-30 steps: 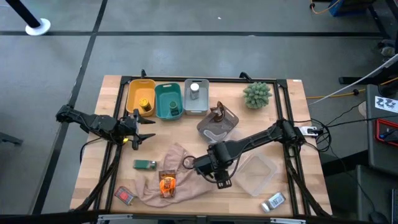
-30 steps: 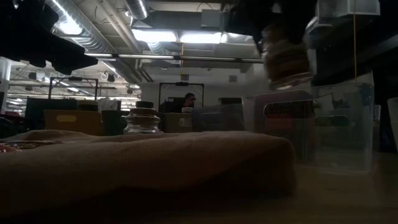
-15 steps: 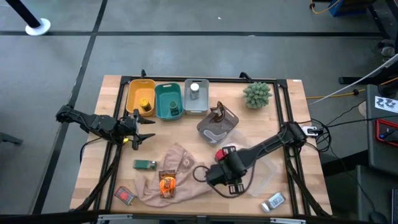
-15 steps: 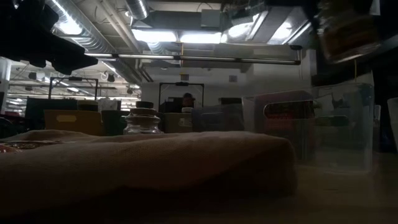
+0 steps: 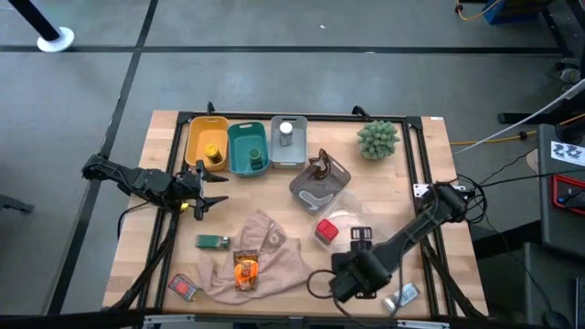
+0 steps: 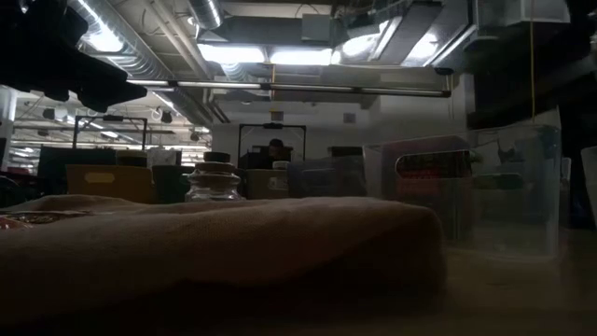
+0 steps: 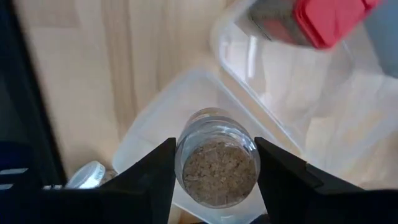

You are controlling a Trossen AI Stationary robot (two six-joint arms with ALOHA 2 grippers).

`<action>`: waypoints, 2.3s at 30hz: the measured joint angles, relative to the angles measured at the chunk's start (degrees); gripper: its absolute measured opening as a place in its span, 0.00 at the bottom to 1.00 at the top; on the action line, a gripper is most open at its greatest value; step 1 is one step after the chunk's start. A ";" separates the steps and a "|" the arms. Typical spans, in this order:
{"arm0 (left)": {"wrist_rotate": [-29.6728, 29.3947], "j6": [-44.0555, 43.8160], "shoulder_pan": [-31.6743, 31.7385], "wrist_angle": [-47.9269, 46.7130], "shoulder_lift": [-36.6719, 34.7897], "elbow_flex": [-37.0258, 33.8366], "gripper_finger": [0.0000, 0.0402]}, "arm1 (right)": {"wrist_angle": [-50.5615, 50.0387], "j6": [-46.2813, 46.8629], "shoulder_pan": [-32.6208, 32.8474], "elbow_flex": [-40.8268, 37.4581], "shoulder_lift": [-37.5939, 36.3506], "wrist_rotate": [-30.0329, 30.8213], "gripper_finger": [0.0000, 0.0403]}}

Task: Sort spices by type
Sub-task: Put the right brown seasoning bottle into the right transparent bin, then put the brown seasoning bottle into the right transparent bin

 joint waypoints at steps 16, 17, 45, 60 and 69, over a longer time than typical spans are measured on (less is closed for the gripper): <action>0.00 0.01 0.00 -0.01 0.00 0.00 0.64 | 13.28 5.08 3.26 -17.08 -2.50 2.71 0.48; 0.00 -0.01 -0.02 -0.01 -0.02 0.00 0.64 | 14.07 4.46 3.24 -17.51 -2.50 2.70 0.48; 0.00 0.01 -0.02 -0.01 0.00 0.00 0.64 | 21.42 -0.71 3.24 -18.37 -2.52 4.65 0.48; 0.00 0.00 -0.01 -0.01 -0.01 -0.01 0.64 | 21.53 -0.93 3.22 -18.37 -2.52 5.06 0.53; 0.00 0.01 -0.02 -0.02 0.00 0.00 0.64 | 22.34 -0.88 3.22 -18.37 -2.52 4.29 0.63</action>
